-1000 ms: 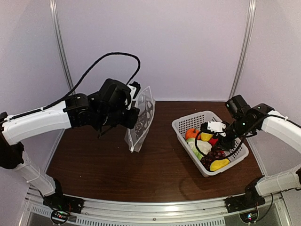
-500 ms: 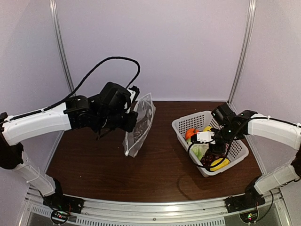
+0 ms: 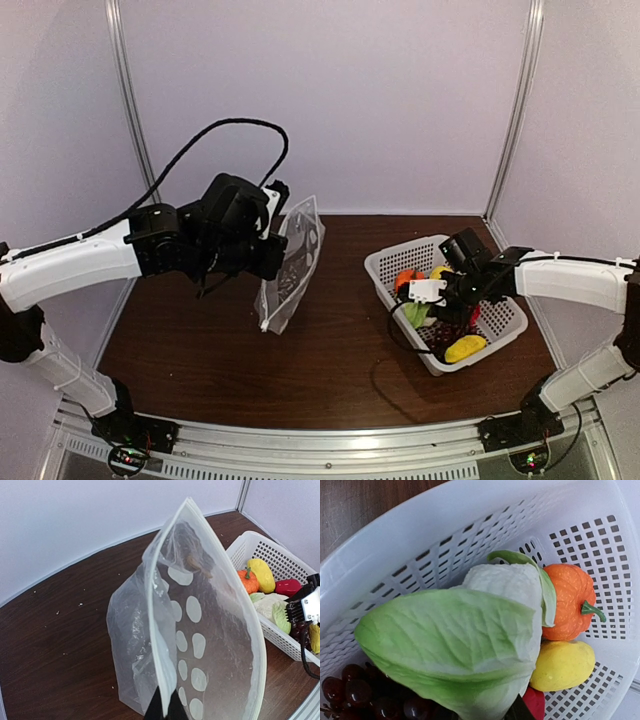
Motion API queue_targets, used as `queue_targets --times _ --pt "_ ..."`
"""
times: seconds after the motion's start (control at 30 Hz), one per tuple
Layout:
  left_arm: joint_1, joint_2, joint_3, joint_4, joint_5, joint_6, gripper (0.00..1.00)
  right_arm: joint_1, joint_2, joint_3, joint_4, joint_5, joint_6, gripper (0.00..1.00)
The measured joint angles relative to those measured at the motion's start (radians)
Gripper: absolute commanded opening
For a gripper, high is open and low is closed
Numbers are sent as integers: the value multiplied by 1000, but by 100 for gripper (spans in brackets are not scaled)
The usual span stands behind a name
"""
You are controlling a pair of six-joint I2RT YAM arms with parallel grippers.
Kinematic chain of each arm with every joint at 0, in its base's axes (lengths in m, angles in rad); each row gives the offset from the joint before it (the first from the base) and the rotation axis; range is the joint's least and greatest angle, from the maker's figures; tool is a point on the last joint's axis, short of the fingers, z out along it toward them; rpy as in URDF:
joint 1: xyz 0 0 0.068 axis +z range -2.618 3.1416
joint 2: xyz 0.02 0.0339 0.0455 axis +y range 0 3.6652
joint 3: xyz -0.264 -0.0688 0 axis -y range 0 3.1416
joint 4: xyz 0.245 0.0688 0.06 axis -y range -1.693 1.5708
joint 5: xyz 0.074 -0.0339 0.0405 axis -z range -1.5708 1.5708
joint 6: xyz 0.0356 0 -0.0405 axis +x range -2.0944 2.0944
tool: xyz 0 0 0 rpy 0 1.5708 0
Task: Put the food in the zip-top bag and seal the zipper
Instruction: Pick up the fake vegetable from the bin, then place the fake vegetable in the zipper food storage bag.
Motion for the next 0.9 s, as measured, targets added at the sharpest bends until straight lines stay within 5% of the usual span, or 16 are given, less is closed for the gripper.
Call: queue_targets --times 0.3,0.43,0.9 --pt "9 -5 -21 22 -3 -2 0 -2 -164 166 -201 -40 97 11" --pt "13 6 -39 77 -3 -17 0 -5 -249 264 -254 -132 180 0" --pt "18 195 -35 321 0 -118 0 -5 -129 460 -177 -695 658 0"
